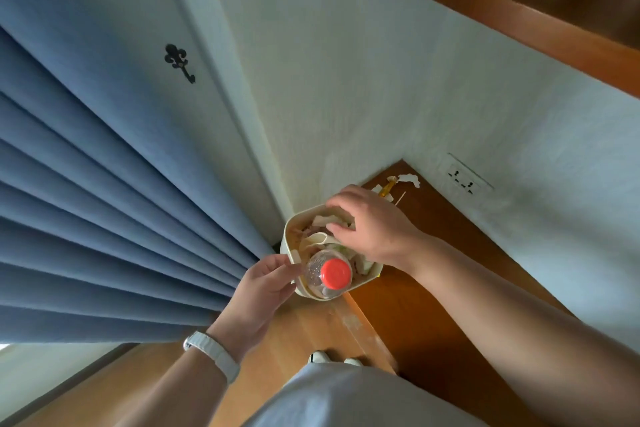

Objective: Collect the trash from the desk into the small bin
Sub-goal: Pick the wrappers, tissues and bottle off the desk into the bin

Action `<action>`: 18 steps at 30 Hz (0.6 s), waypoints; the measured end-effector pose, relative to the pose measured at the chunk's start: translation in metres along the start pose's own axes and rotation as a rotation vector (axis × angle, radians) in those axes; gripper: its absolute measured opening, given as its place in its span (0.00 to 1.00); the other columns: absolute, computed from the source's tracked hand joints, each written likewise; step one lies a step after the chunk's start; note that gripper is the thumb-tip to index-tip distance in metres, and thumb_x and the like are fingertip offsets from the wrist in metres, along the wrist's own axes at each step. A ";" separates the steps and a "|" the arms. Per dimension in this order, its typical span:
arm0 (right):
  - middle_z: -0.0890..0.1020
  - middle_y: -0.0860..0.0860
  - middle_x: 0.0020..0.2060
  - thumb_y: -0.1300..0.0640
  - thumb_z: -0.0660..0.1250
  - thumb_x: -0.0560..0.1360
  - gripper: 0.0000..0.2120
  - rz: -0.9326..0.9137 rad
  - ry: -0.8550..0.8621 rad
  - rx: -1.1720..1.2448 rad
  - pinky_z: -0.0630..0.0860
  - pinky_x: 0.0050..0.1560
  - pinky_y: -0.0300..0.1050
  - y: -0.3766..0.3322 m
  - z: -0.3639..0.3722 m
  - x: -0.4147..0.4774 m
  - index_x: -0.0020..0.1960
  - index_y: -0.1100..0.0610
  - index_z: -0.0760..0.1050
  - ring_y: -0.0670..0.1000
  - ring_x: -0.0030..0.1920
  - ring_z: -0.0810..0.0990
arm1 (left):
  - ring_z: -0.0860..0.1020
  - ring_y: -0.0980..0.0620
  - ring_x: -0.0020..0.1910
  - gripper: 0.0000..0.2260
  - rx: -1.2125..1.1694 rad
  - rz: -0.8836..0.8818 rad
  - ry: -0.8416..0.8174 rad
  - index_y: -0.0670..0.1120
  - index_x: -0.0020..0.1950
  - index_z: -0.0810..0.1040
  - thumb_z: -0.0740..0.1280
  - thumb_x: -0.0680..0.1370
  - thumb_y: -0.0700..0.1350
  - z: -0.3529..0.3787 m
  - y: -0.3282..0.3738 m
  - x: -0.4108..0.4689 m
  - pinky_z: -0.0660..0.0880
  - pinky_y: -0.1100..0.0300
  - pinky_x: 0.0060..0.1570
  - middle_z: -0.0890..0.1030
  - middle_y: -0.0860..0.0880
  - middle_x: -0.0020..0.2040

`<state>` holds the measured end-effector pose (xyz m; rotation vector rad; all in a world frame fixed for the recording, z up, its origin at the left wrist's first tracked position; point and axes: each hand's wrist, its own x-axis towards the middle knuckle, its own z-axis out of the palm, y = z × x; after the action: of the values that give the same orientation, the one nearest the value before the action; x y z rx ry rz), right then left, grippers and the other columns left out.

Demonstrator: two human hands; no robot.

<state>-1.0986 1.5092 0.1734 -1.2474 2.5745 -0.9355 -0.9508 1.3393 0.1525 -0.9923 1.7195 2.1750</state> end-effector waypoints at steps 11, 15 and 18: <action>0.78 0.48 0.57 0.51 0.66 0.78 0.16 0.338 0.045 0.047 0.76 0.52 0.40 0.075 0.033 -0.040 0.63 0.56 0.76 0.46 0.53 0.78 | 0.80 0.43 0.51 0.14 -0.056 -0.022 0.014 0.34 0.55 0.77 0.70 0.76 0.42 -0.005 -0.012 0.006 0.75 0.50 0.62 0.83 0.37 0.50; 0.75 0.49 0.60 0.49 0.66 0.78 0.18 0.538 -0.137 0.010 0.76 0.56 0.48 0.113 0.076 -0.067 0.65 0.54 0.75 0.51 0.58 0.77 | 0.81 0.49 0.44 0.08 -0.050 -0.039 0.033 0.39 0.49 0.79 0.71 0.75 0.42 -0.006 -0.020 0.006 0.78 0.57 0.52 0.84 0.41 0.45; 0.72 0.48 0.63 0.46 0.65 0.77 0.21 0.660 -0.222 -0.001 0.77 0.58 0.51 0.122 0.095 -0.072 0.68 0.51 0.70 0.51 0.61 0.75 | 0.82 0.50 0.42 0.04 -0.052 -0.052 0.070 0.40 0.47 0.79 0.71 0.76 0.40 -0.007 -0.024 0.005 0.77 0.55 0.52 0.85 0.43 0.42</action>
<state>-1.0976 1.5745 0.0155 -0.3977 2.5229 -0.6111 -0.9386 1.3387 0.1299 -1.1261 1.6548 2.1868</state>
